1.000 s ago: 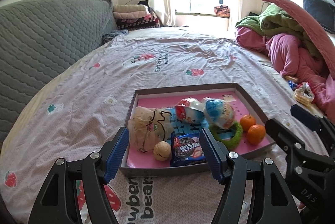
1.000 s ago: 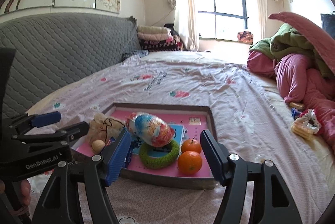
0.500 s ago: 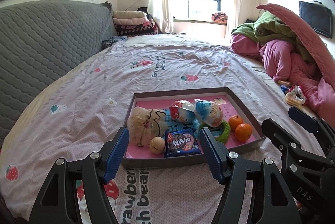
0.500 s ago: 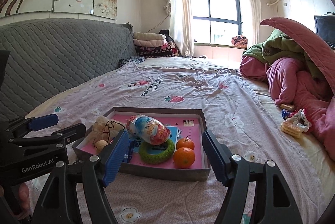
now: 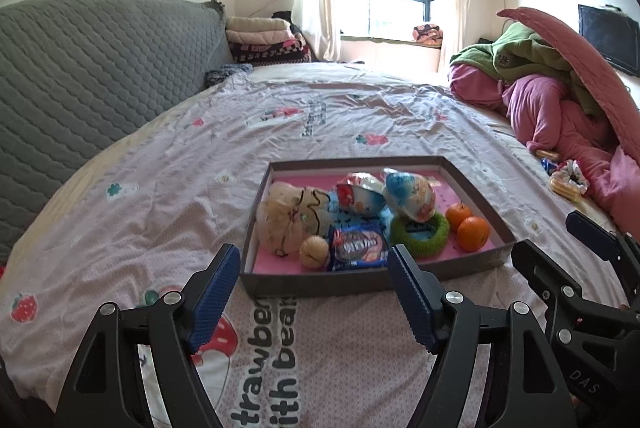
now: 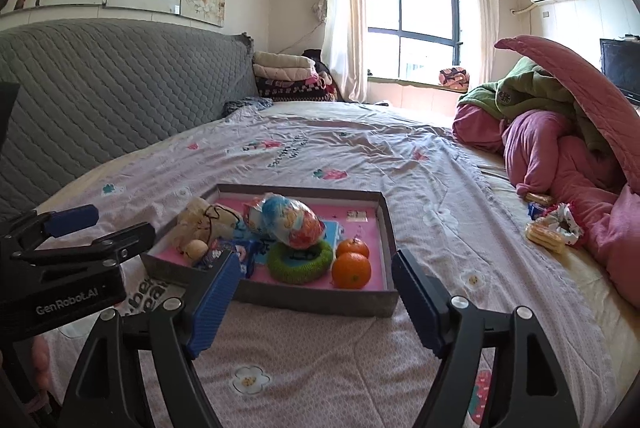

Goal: Organize objects

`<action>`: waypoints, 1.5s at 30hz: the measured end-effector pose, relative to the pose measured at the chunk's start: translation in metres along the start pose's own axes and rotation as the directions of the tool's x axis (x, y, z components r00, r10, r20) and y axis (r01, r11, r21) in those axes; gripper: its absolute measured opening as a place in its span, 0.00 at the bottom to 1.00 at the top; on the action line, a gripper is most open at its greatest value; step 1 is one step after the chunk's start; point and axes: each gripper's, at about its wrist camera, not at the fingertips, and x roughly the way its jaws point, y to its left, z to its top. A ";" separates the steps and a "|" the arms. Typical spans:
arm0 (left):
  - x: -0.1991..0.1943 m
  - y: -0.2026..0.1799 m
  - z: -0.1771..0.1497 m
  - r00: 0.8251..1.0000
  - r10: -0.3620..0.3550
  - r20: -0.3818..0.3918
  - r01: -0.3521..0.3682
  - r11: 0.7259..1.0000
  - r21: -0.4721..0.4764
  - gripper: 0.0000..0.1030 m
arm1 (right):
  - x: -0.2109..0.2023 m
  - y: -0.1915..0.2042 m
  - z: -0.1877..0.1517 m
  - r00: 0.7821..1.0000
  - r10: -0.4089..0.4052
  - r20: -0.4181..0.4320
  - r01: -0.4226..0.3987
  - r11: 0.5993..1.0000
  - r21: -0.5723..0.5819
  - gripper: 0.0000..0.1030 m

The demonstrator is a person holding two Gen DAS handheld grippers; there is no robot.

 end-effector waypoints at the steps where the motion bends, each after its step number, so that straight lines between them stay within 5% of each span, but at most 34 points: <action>1: 0.000 0.000 -0.003 1.000 -0.001 -0.002 0.001 1.000 -0.001 0.75 | 0.000 -0.001 -0.001 1.000 -0.003 -0.004 0.003 1.000 0.001 0.75; 45: 0.024 0.006 -0.061 0.998 -0.004 -0.056 0.003 1.000 -0.003 0.77 | 0.013 -0.001 -0.062 0.995 -0.011 -0.097 0.015 0.999 0.040 0.76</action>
